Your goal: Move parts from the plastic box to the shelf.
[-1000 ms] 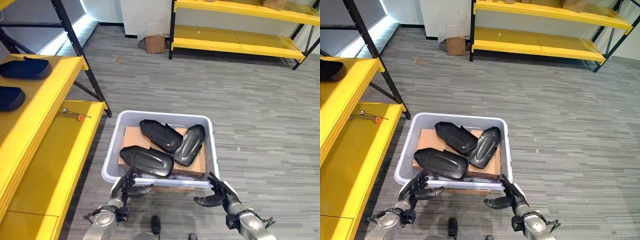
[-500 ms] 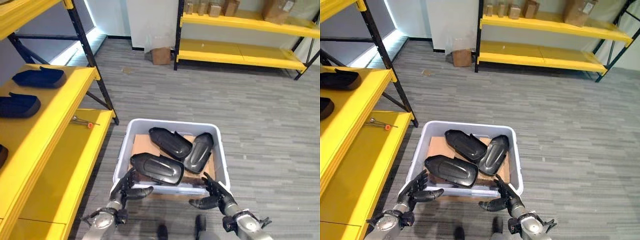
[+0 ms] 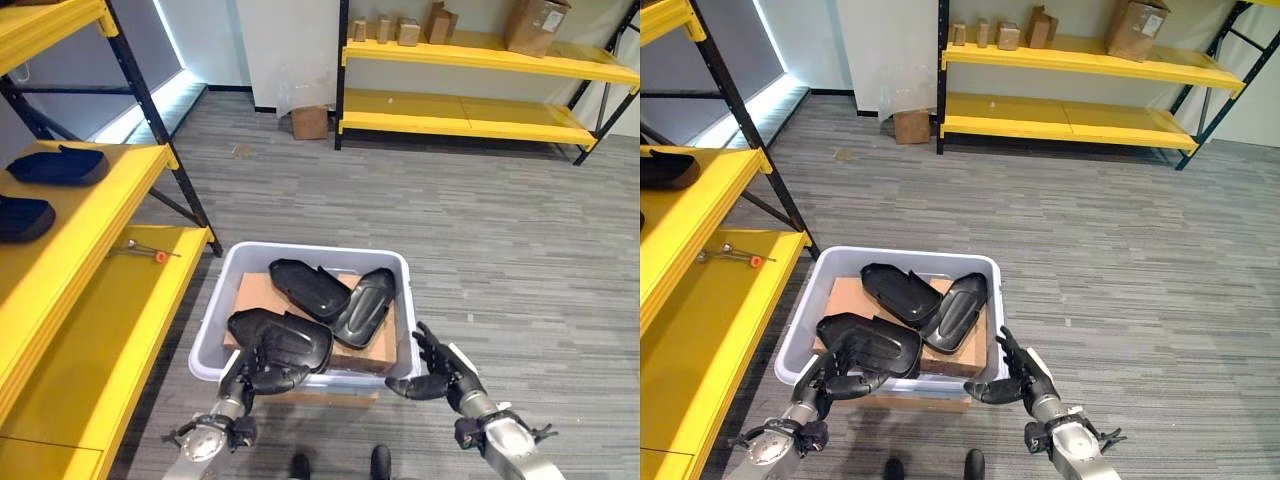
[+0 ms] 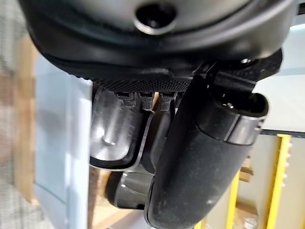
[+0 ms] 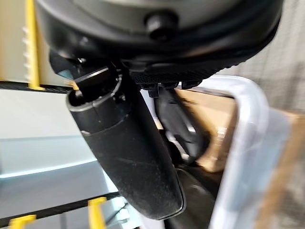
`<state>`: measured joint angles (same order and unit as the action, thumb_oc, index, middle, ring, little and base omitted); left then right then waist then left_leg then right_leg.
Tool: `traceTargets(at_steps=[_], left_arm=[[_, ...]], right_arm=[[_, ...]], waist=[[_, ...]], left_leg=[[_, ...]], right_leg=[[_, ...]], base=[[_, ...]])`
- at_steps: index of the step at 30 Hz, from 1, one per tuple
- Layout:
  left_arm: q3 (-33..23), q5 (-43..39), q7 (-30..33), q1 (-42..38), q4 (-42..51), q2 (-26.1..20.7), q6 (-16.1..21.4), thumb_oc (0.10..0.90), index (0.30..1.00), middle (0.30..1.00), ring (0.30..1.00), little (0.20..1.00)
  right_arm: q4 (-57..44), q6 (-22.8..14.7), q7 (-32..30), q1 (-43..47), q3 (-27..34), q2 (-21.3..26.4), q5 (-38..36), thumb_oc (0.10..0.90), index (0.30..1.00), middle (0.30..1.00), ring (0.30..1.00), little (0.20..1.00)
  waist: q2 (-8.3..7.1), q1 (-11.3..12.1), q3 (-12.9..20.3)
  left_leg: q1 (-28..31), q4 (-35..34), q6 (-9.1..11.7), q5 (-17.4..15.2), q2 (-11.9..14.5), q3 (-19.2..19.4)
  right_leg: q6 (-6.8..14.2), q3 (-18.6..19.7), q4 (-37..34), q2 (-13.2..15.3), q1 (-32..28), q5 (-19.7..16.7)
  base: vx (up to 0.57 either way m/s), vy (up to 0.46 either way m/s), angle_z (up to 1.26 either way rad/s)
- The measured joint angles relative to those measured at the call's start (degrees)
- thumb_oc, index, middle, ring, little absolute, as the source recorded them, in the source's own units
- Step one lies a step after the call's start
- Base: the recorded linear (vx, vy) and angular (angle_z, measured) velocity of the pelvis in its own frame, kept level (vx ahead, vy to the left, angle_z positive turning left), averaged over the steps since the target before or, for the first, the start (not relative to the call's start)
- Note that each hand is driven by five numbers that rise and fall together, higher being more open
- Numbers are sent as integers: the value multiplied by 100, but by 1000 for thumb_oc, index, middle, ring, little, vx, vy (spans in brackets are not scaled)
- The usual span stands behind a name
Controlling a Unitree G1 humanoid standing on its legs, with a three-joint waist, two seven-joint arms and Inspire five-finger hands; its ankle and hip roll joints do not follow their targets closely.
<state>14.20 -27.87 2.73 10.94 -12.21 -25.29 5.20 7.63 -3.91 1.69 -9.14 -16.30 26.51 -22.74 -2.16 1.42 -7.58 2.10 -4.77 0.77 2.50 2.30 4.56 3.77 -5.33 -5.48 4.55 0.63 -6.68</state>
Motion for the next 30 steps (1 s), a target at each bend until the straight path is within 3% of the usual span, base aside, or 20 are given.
traceTargets(at_steps=[4, 16, 24, 27, 30], left_arm=[[-315, -4, -89, 158, 358, 152, 2, 900, 1000, 1000, 1000, 1000], [-337, -7, -84, 91, 392, 169, 108, 900, 1000, 1000, 1000, 1000], [-332, -52, -28, -225, 390, 163, 119, 900, 1000, 1000, 1000, 1000], [-323, -61, 110, -482, 390, 157, 133, 900, 1000, 1000, 1000, 1000], [-274, -67, 202, -1010, 380, 131, 190, 900, 1000, 1000, 1000, 1000]], right_arm=[[-372, -20, 117, 2, 170, 149, -162, 900, 1000, 1000, 1000, 1000], [-394, -157, 68, 431, 132, 168, -196, 900, 1000, 1000, 1000, 1000], [247, -196, -230, 1331, -200, 213, 259, 900, 1000, 1000, 1000, 1000], [250, -197, -310, 1698, -422, 217, 385, 900, 1000, 1000, 1000, 1000], [500, -201, -418, 2468, -665, 186, 475, 900, 1000, 1000, 1000, 1000]], waist=[[92, 2, 54], [91, 19, 54], [69, 54, 52], [17, 64, 21], [-133, 64, -184]], left_leg=[[5, 3, 27, 19, 78, 1], [-31, -1, 38, 7, 88, 80], [-421, 22, 92, 106, 89, 86], [-583, 26, 100, 118, 97, 80], [-917, 27, 121, 226, 103, 51]], right_leg=[[-38, -4, 12, -84, -3, 8], [-82, 34, 0, -88, 61, -9], [-117, 19, 41, -91, 443, -111], [-121, 7, 41, -97, 596, -121], [-110, -16, 41, -101, 916, -213]], base=[[0, 0, 0], [27, 1, -3], [-14, 2, 1], [-74, -1, 1], [-74, 2, 6]])
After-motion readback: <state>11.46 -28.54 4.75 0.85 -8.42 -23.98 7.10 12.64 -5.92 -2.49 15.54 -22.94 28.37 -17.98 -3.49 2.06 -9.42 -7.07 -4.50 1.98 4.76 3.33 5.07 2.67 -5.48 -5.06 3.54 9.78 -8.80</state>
